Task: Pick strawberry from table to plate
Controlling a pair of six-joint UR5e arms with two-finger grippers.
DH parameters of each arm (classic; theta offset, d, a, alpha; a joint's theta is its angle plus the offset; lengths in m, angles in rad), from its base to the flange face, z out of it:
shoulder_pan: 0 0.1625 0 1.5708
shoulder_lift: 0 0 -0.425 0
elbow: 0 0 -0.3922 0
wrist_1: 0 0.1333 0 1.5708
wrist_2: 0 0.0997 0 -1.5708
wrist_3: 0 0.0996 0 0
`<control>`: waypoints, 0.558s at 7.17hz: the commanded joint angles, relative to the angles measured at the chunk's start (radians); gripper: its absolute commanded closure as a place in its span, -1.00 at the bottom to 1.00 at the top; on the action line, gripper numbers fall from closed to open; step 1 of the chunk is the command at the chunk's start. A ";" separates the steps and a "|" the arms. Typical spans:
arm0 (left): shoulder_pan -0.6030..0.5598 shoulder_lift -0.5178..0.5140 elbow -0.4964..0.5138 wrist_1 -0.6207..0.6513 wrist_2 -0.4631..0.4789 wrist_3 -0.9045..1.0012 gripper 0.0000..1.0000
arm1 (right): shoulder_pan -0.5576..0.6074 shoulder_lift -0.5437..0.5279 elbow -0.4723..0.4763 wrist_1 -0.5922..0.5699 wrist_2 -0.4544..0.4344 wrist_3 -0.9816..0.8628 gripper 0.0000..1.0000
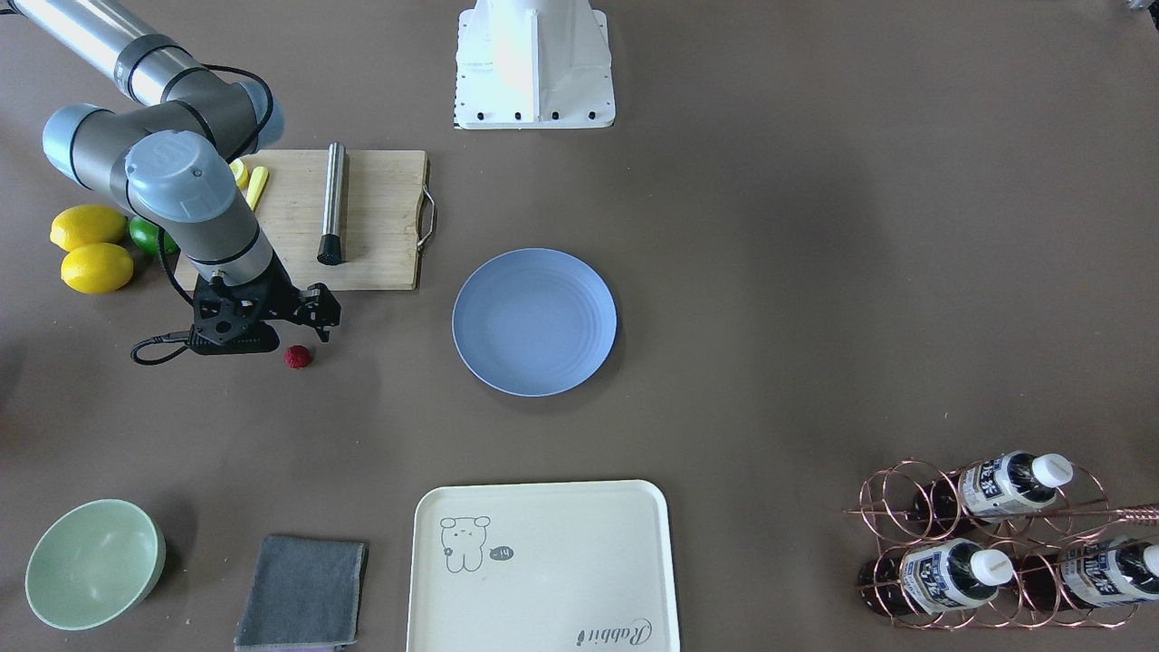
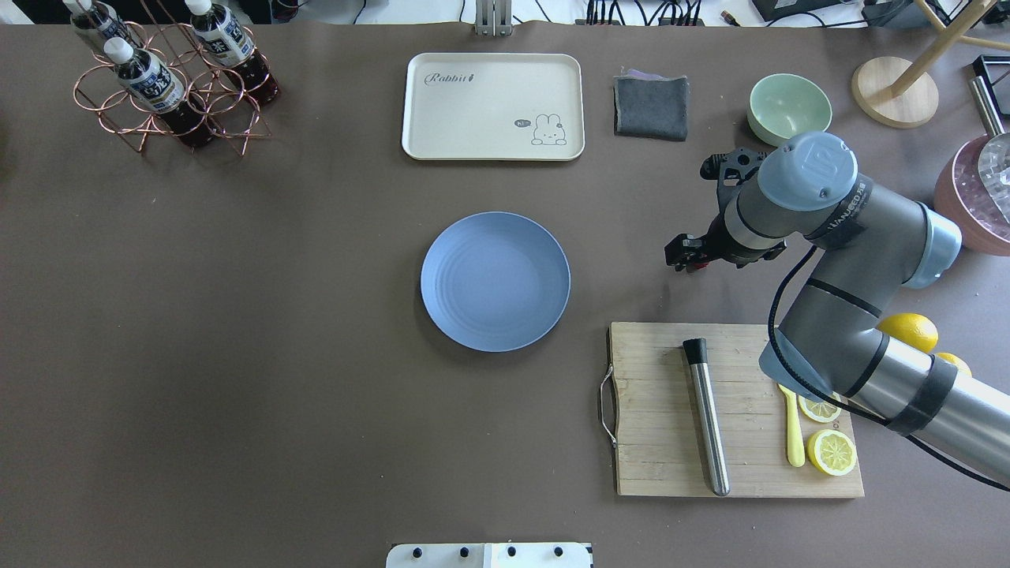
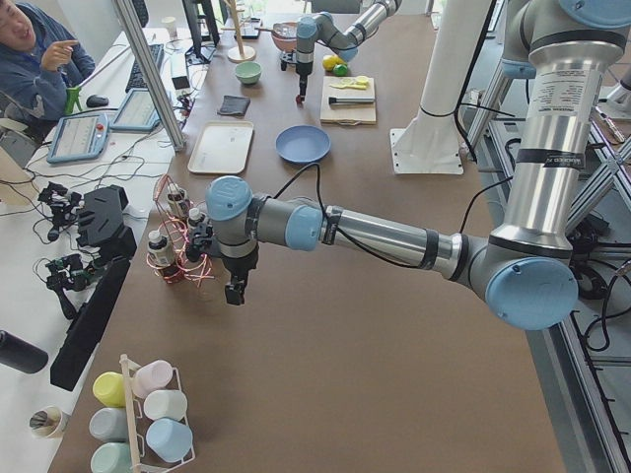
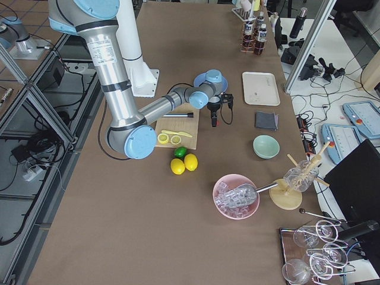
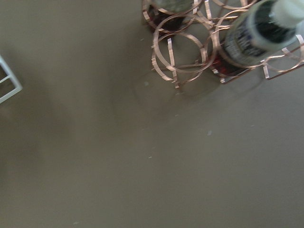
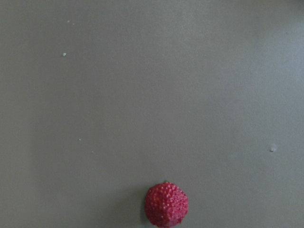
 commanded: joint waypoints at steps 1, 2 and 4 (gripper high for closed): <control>-0.021 0.044 0.008 0.003 0.020 0.026 -0.96 | -0.008 0.028 -0.044 0.007 -0.016 -0.001 -0.83; -0.022 0.045 0.006 0.004 0.020 0.025 -0.96 | -0.008 0.033 -0.055 0.007 -0.018 -0.004 -0.73; -0.022 0.044 0.003 0.004 0.018 0.025 -0.96 | -0.006 0.036 -0.061 0.009 -0.016 -0.003 -0.27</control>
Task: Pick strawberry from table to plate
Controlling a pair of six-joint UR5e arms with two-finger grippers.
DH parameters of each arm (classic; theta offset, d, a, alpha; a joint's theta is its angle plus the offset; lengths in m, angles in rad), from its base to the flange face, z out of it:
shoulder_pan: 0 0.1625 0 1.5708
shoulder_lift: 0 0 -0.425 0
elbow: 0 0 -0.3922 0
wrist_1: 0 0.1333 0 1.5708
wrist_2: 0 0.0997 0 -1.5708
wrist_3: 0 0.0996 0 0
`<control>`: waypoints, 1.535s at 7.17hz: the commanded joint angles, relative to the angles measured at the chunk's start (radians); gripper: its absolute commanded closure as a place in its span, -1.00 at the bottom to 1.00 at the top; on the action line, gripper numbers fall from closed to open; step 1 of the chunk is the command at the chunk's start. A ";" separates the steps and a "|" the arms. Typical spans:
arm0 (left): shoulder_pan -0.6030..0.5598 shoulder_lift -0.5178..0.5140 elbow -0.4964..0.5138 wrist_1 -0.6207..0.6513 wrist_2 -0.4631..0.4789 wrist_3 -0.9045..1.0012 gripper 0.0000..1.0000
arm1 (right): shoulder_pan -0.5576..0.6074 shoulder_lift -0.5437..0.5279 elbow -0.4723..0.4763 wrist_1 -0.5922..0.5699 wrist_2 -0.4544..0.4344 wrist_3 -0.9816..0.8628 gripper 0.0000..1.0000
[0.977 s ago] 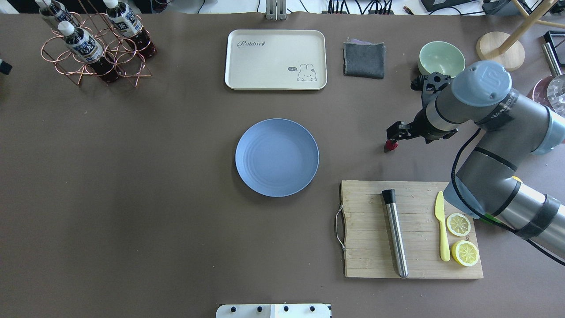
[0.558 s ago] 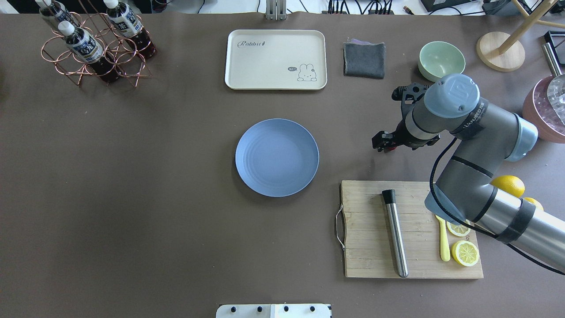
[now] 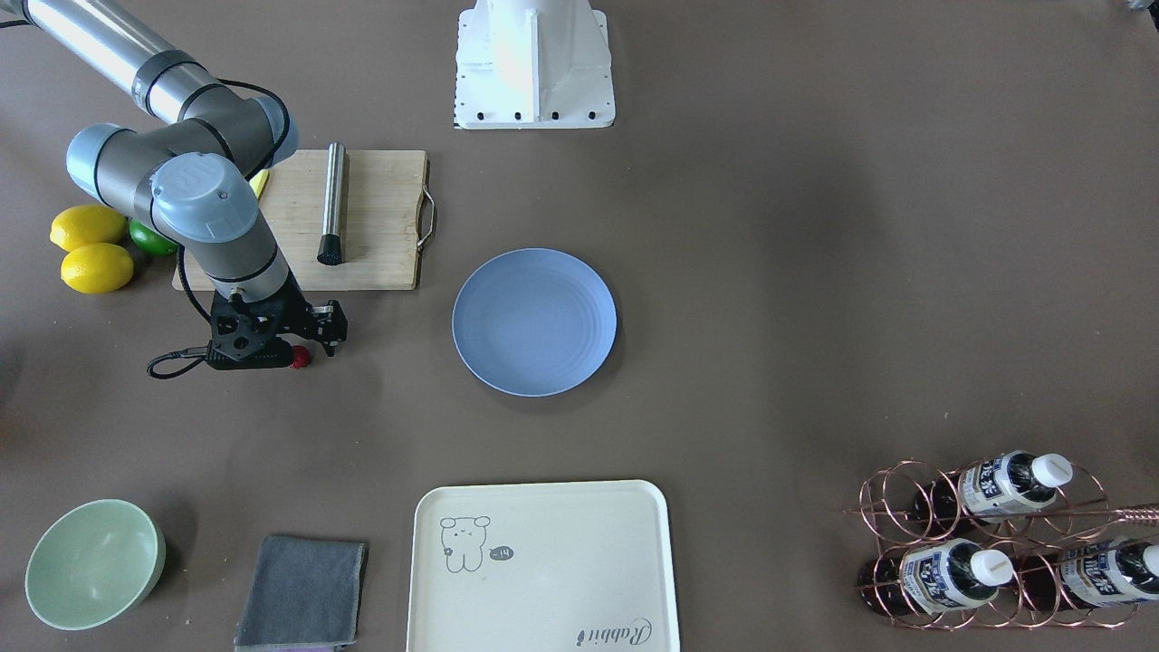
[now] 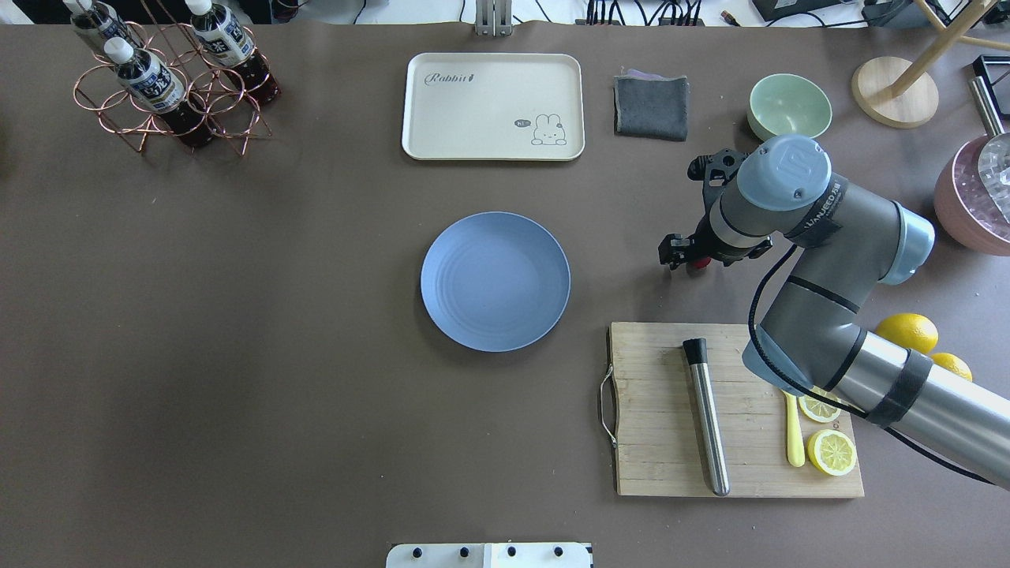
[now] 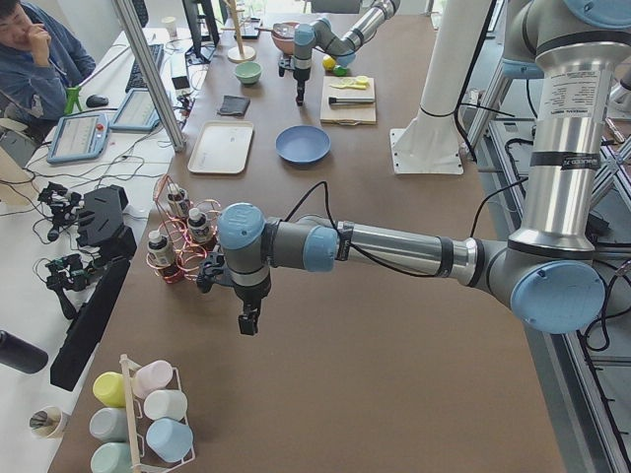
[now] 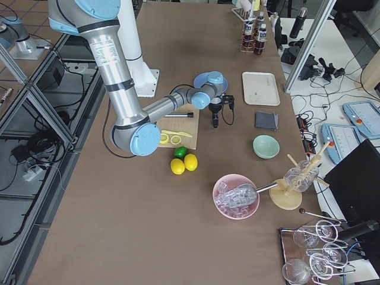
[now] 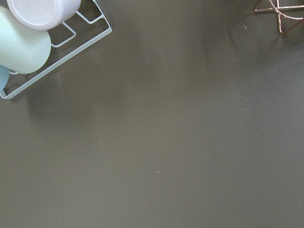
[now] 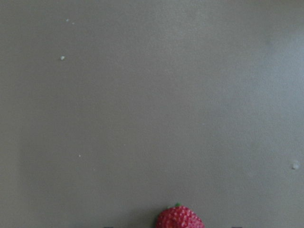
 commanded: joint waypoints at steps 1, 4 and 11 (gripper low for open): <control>0.001 -0.001 -0.002 0.000 0.000 0.000 -0.96 | 0.000 0.002 -0.002 0.001 0.000 0.002 0.17; 0.001 -0.001 -0.004 0.000 0.000 0.000 -0.96 | 0.002 0.006 0.008 0.016 0.003 0.019 1.00; -0.014 0.002 -0.002 0.002 0.004 -0.001 -0.96 | -0.153 0.426 -0.145 -0.154 -0.098 0.427 1.00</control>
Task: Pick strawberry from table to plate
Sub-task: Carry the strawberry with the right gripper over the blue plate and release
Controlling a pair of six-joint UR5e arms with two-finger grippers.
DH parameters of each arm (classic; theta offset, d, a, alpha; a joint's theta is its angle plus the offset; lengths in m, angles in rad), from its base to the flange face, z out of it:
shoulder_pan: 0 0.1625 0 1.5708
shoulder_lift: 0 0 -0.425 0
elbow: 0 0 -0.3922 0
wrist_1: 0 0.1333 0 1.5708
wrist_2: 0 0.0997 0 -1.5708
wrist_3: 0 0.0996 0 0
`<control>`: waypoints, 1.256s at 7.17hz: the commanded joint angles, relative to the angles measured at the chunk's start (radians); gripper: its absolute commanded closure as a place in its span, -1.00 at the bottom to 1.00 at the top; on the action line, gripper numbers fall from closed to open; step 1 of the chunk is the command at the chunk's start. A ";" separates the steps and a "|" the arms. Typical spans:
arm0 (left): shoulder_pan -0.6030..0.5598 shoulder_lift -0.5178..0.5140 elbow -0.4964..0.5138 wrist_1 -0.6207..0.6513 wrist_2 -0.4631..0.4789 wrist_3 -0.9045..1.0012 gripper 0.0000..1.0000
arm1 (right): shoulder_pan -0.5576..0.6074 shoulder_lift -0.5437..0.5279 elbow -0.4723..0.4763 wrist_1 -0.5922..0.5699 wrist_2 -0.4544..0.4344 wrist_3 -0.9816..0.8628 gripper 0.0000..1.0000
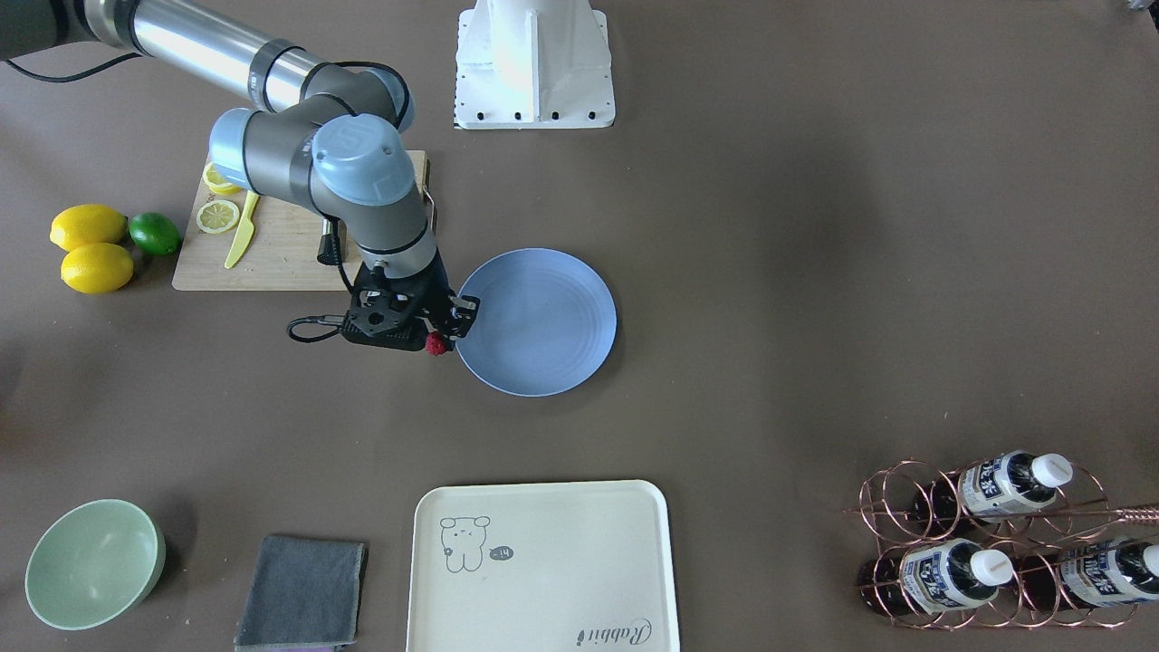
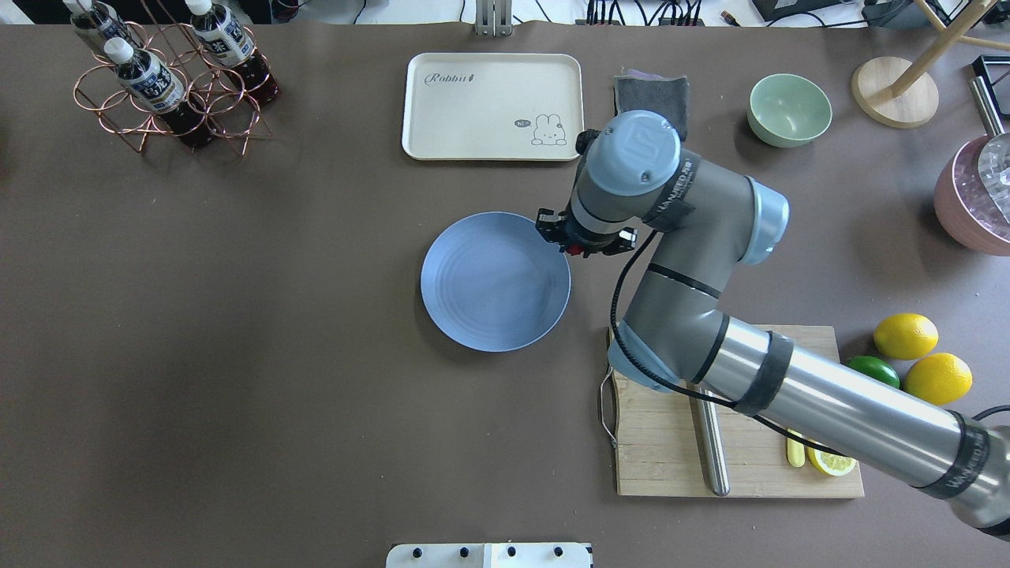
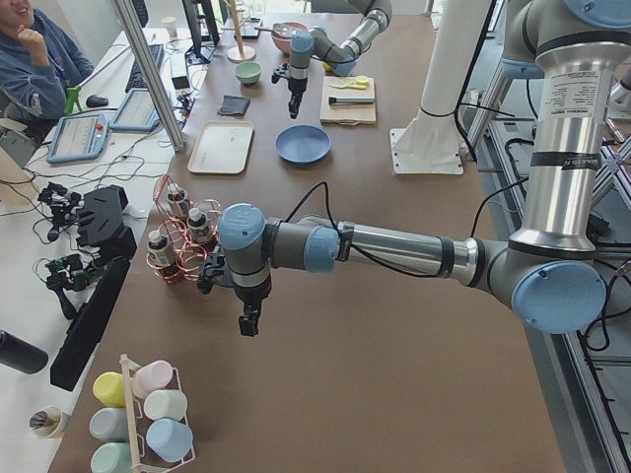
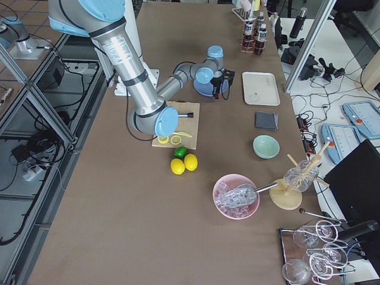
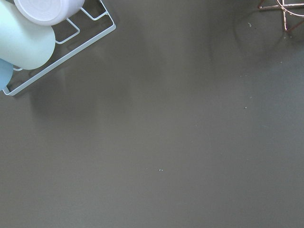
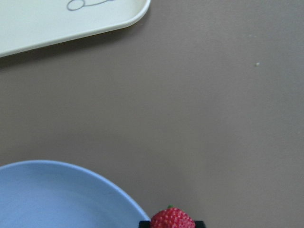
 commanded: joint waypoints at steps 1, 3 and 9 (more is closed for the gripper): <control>-0.009 0.000 0.002 0.000 -0.002 -0.001 -0.96 | -0.063 0.110 -0.055 -0.051 -0.061 0.036 1.00; -0.010 0.000 0.003 0.003 -0.002 -0.001 -0.96 | -0.100 0.147 -0.075 -0.084 -0.116 0.040 1.00; -0.015 0.034 -0.003 0.000 -0.005 -0.001 -0.96 | -0.131 0.190 -0.159 -0.075 -0.159 0.053 0.31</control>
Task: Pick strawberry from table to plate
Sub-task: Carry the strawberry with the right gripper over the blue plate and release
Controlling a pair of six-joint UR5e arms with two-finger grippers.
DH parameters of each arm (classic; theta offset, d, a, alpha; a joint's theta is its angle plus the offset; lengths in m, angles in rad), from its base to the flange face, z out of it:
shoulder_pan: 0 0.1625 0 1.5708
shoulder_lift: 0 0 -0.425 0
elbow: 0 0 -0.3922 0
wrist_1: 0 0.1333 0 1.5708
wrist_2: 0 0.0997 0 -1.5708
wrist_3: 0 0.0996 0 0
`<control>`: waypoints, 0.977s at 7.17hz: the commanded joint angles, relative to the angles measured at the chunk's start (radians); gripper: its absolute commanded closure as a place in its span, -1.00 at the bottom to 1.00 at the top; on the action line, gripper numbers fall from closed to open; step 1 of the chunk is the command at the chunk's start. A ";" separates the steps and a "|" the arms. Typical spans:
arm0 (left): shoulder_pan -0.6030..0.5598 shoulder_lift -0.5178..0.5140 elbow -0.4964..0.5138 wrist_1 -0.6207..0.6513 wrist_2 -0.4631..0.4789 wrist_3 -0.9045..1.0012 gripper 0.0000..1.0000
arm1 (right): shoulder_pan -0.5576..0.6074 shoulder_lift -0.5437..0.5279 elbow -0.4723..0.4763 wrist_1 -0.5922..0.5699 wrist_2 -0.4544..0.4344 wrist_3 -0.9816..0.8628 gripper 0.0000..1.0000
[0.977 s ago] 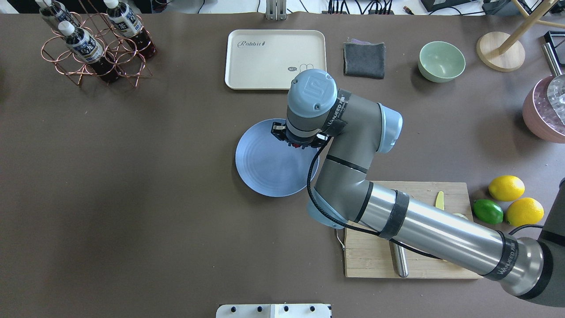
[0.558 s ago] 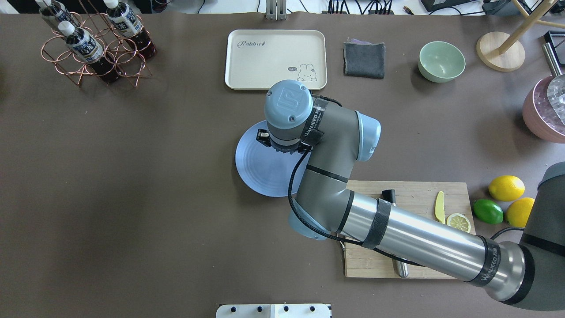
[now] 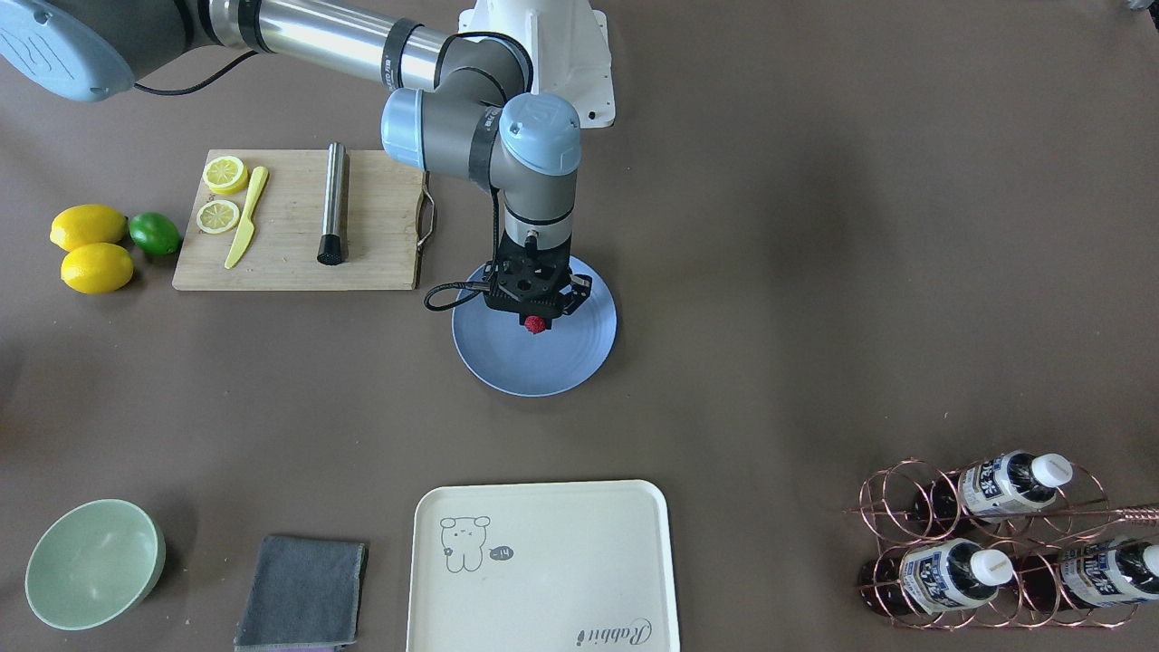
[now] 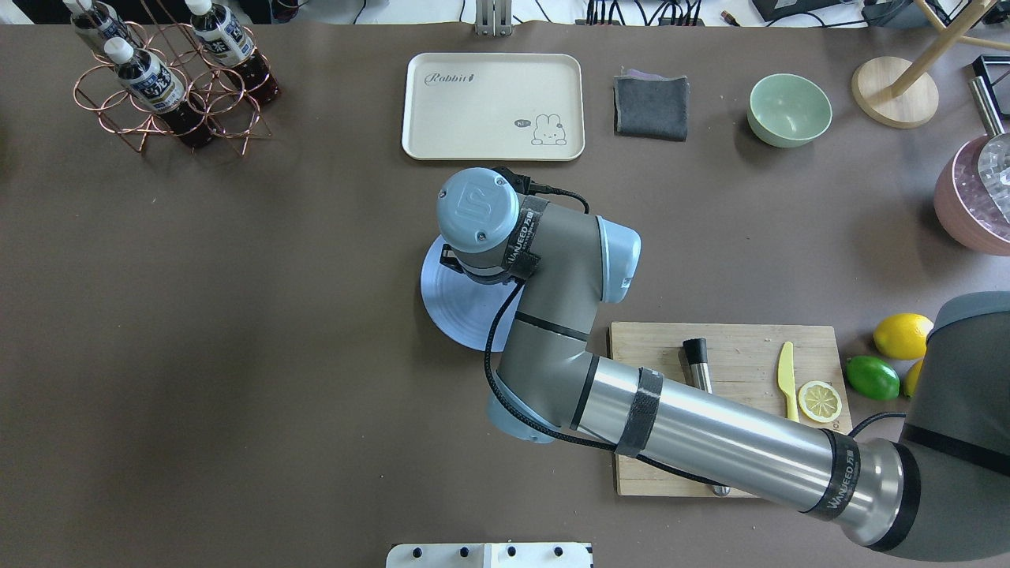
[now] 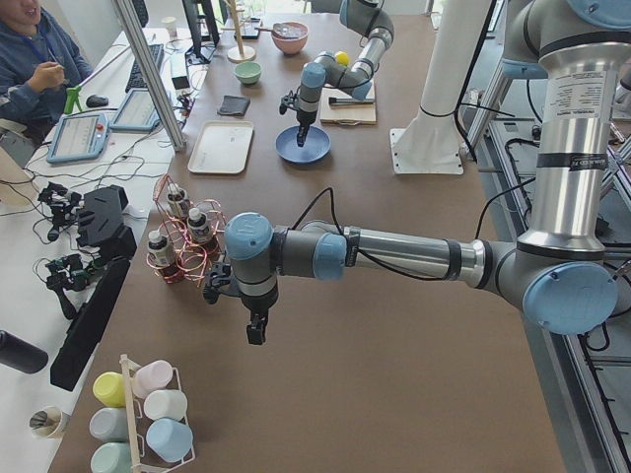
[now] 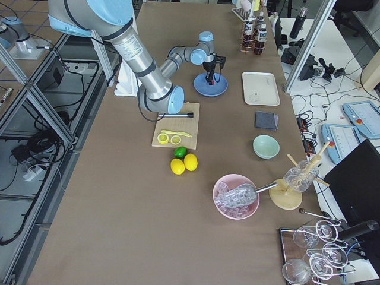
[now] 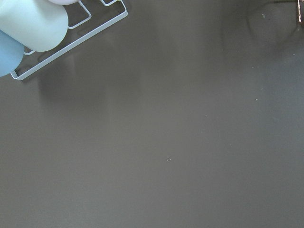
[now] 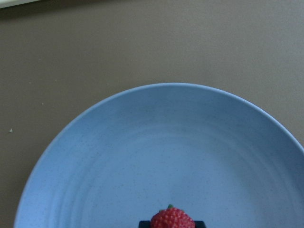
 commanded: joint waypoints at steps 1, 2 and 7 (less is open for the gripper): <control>0.000 0.002 0.001 -0.002 0.000 0.000 -0.96 | -0.006 0.000 -0.009 0.001 -0.019 -0.001 -0.95; 0.000 0.002 0.003 -0.002 0.000 0.000 -0.96 | -0.005 0.000 -0.007 0.001 -0.022 0.002 -0.98; -0.002 0.004 0.004 0.000 0.004 0.002 -0.96 | 0.153 -0.033 0.055 -0.016 0.165 -0.013 -1.00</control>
